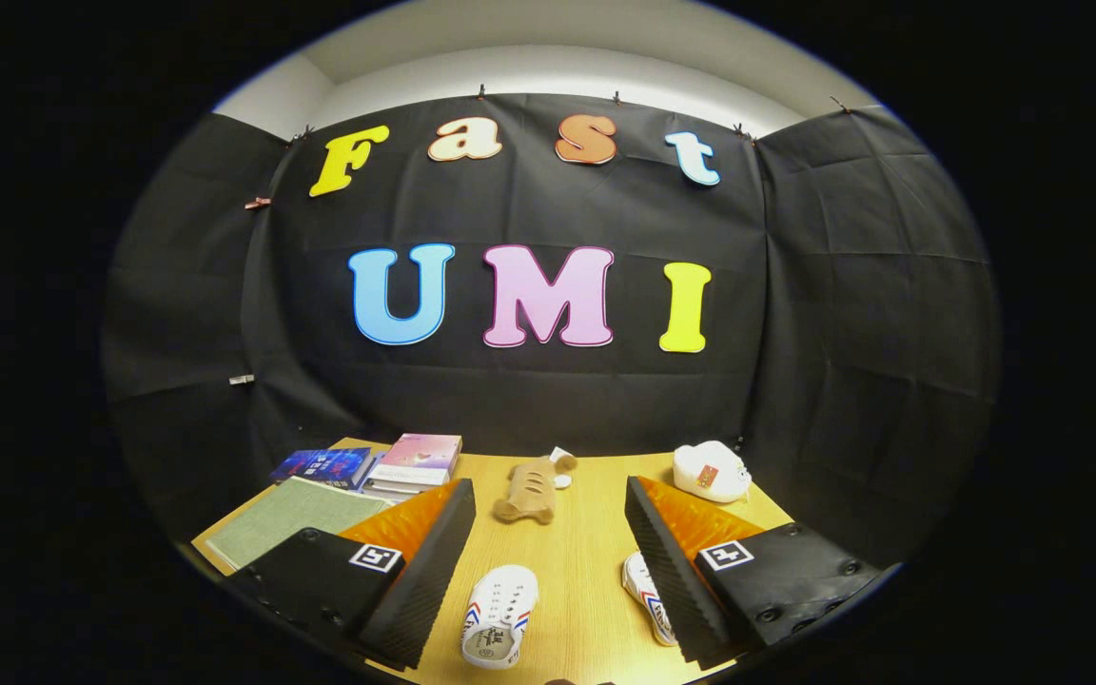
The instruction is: Open the storage box then place both shoes into the box .Put the left shoe in first, then the right shoe, with the right side of both shoes facing outward in a uniform manner.
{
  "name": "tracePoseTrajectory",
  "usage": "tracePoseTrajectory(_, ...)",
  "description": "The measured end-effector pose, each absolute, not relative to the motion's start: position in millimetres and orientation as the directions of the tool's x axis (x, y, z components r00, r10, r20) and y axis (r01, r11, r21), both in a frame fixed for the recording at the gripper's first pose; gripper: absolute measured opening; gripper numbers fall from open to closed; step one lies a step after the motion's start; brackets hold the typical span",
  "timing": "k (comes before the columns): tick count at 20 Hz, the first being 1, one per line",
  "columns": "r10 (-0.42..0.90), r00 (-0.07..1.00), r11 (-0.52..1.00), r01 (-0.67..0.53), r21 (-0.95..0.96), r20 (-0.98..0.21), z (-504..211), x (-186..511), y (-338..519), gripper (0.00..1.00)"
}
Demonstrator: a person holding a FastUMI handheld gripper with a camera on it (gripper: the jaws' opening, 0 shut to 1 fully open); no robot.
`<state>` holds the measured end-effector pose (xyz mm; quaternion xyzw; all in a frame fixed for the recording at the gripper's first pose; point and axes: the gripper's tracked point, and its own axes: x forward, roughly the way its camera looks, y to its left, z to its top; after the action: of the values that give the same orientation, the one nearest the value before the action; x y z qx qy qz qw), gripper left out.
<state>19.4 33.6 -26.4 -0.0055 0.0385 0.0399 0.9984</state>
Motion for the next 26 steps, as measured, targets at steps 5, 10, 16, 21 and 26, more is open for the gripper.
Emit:
tracePoseTrajectory(5,0.102,0.989,0.995,-0.103,-0.005,-0.109,-34,23,40,0.97)
tracePoseTrajectory(10,0.140,0.978,0.990,-0.142,-0.001,-0.157,-46,32,41,0.97)
tracePoseTrajectory(16,0.385,0.872,0.922,-0.344,0.179,-0.303,-88,30,87,0.98)
tracePoseTrajectory(21,0.618,0.673,0.786,-0.508,0.354,-0.406,-136,9,139,0.98)
tracePoseTrajectory(26,0.788,0.433,0.616,-0.575,0.539,-0.438,-177,-26,189,0.99)
